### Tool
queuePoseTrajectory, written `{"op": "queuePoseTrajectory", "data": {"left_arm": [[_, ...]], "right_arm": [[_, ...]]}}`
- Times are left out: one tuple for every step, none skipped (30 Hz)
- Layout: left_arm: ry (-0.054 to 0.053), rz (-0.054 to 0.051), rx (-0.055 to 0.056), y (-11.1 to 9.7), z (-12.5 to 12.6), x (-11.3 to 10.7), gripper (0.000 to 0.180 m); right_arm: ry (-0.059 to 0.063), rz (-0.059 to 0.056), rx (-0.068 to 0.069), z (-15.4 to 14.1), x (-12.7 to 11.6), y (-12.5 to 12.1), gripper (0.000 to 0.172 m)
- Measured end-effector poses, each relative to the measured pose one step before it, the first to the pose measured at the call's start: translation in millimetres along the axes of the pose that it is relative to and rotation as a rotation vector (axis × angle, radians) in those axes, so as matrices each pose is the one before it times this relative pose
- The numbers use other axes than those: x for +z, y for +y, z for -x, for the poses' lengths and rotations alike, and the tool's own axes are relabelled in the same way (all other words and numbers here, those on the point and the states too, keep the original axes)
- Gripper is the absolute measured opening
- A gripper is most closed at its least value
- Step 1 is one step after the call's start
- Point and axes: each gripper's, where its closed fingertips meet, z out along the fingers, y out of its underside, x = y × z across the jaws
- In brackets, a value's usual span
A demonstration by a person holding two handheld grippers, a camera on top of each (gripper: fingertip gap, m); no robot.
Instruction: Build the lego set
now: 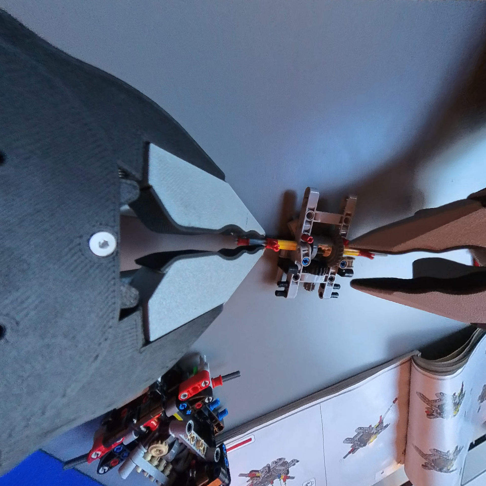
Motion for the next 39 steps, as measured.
{"op": "queuePoseTrajectory", "data": {"left_arm": [[0.0126,-0.007,0.0101,-3.01,-4.15,0.35,0.024],[0.008,-0.0031,0.0159,-2.71,-4.11,0.6,0.023],[0.0003,0.0032,0.0201,-1.57,-3.21,1.23,0.024],[-0.001,0.0119,0.0211,0.06,-2.96,1.89,0.024],[0.001,0.0176,0.0203,1.41,-2.87,2.38,0.023],[0.001,0.0224,0.0178,2.7,-2.51,2.85,0.023],[-0.0009,0.0266,0.0147,3.93,-1.67,3.05,0.023],[-0.0042,0.0208,0.0125,3.34,-0.79,2.67,0.024],[-0.0008,-0.0099,0.0101,-1.53,-1.13,0.01,0.023],[0.0042,0.0037,-0.0008,0.26,-0.85,-0.01,0.023],[0.0033,0.0009,-0.0057,0.08,-0.21,-0.22,0.023],[0.0031,-0.0013,-0.0059,-0.06,-0.2,-0.11,0.023],[0.0015,-0.0025,-0.0048,-0.18,-0.05,0.04,0.023],[0.0002,-0.0018,-0.0016,-0.16,-0.01,0.2,0.023],[-0.0018,-0.0002,0.0027,-0.16,-0.2,0.38,0.023],[-0.0003,0.0005,0.0053,-0.38,-0.64,0.63,0.023],[0.0053,0.0049,0.0077,0.08,-1.76,0.86,0.02],[0.0034,0.0194,0.0112,2.14,-1.71,1.45,0.017],[-0.0176,0.0074,0.0155,0.5,1.06,0.95,0.016],[-0.009,0.0025,0.0138,-0.01,-0.1,0.08,0.016],[-0.0005,0.0021,0.0039,0.0,-0.57,0.12,0.017],[0.0041,-0.0011,-0.0052,0.01,-0.39,0.01,0.017],[0.0054,-0.0029,-0.0095,-0.15,-0.08,-0.12,0.017],[0.0056,-0.0039,-0.0113,-0.03,0.24,-0.11,0.017],[0.0052,-0.0042,-0.0121,-0.19,0.24,0.0,0.017],[0.004,-0.0031,-0.0095,-0.1,0.18,-0.1,0.016],[0.0028,-0.0011,-0.0043,-0.07,0.01,-0.07,0.016],[-0.0009,0.0004,0.0008,0.0,0.12,0.02,0.016],[-0.0038,0.0008,0.0035,0.05,0.21,0.09,0.016],[-0.0031,0.0011,0.004,0.13,0.08,0.02,0.016],[-0.0022,0.0002,0.0016,-0.03,0.21,0.03,0.016],[-0.0005,-0.0015,-0.0013,-0.17,0.19,0.23,0.015],[0.0012,-0.0027,-0.0027,-0.18,0.06,0.18,0.015],[0.0018,-0.0042,-0.0038,-0.33,-0.04,0.23,0.015],[0.0006,-0.0041,-0.0037,-0.32,0.13,0.22,0.015],[-0.0004,-0.0039,-0.002,-0.28,0.18,0.32,0.014],[-0.0009,-0.0036,0.0001,-0.1,0.32,0.14,0.014],[0.001,-0.004,0.0003,-0.06,-0.07,0.05,0.014],[0.0038,-0.0033,-0.0019,-0.17,-0.39,0.1,0.015]], "right_arm": [[-0.0042,-0.0039,-0.0027,0.79,-0.39,-0.5,0.002],[-0.0035,-0.0027,-0.0037,0.86,-0.18,-0.38,0.002],[-0.0039,0.0007,-0.0042,0.98,0.15,0.0,0.002],[-0.0045,0.0025,-0.0044,1.06,0.33,0.25,0.002],[-0.0056,-0.0016,-0.006,1.42,-0.03,-0.41,0.002],[-0.0096,-0.0032,-0.0061,1.93,-0.08,-0.62,0.002],[-0.0083,-0.0026,-0.0034,1.56,-0.17,-0.38,0.002],[-0.0061,-0.0023,-0.0013,0.97,-0.14,-0.39,0.002],[-0.0033,-0.0022,0.0008,0.29,-0.14,-0.26,0.002],[-0.0068,-0.0023,0.0009,0.75,-0.31,-0.26,0.002],[-0.0035,-0.0019,0.0017,0.2,-0.07,-0.25,0.002],[-0.0023,0.0003,0.0024,0.08,0.08,0.06,0.002],[-0.0014,0.002,0.0024,-0.17,0.09,0.22,0.002],[-0.0003,0.0008,0.0017,-0.07,0.18,0.11,0.002],[0.0007,-0.0009,0.0019,-0.29,-0.1,-0.17,0.002],[0.001,-0.002,0.0036,-0.44,-0.36,-0.12,0.002],[-0.0004,-0.0065,0.0043,-0.42,-0.66,-0.72,0.003],[-0.0017,-0.0118,0.0048,-0.26,-1.17,-1.4,0.005],[-0.0034,-0.0147,0.0052,-0.15,-1.69,-1.62,0.009],[-0.0087,-0.0153,0.005,0.69,-1.85,-1.49,0.01],[-0.0088,-0.0114,0.0054,0.68,-1.81,-0.84,0.01],[-0.0011,-0.0035,0.0064,-0.41,-1.51,0.38,0.01],[0.0011,0.0014,0.0045,-0.67,-1.02,1.02,0.01],[0.0018,0.0007,0.0021,-0.4,-0.5,0.49,0.009],[0.0007,-0.0007,0.0006,-0.16,-0.1,0.04,0.008],[-0.0026,0.0043,0.0004,0.24,0.38,0.5,0.008],[-0.0056,0.0099,-0.0005,0.75,0.71,1.33,0.008],[-0.0042,0.0181,-0.0033,0.69,0.61,3.03,0.01],[0.0019,0.0199,-0.0055,-0.1,0.12,3.76,0.011],[0.0037,0.0103,-0.0054,-0.25,-0.86,2.85,0.012],[0.0053,-0.0014,-0.001,-0.81,-1.78,1.25,0.012],[0.0061,-0.0089,0.0054,-1.41,-2.18,0.24,0.012],[-0.0008,-0.0108,0.0084,-0.77,-1.97,-0.43,0.011],[-0.0046,-0.0053,0.0074,-0.19,-1.18,-0.02,0.01],[-0.0051,0.0032,0.0036,0.32,-0.24,0.83,0.008],[-0.0065,0.0064,-0.0026,1.06,0.42,0.92,0.005],[0.0003,0.0061,-0.0057,0.54,0.48,0.72,0.005],[0.0032,0.0043,-0.0056,0.24,0.41,0.48,0.004],[0.0024,0.0027,-0.004,0.18,0.17,0.31,0.004]]}}
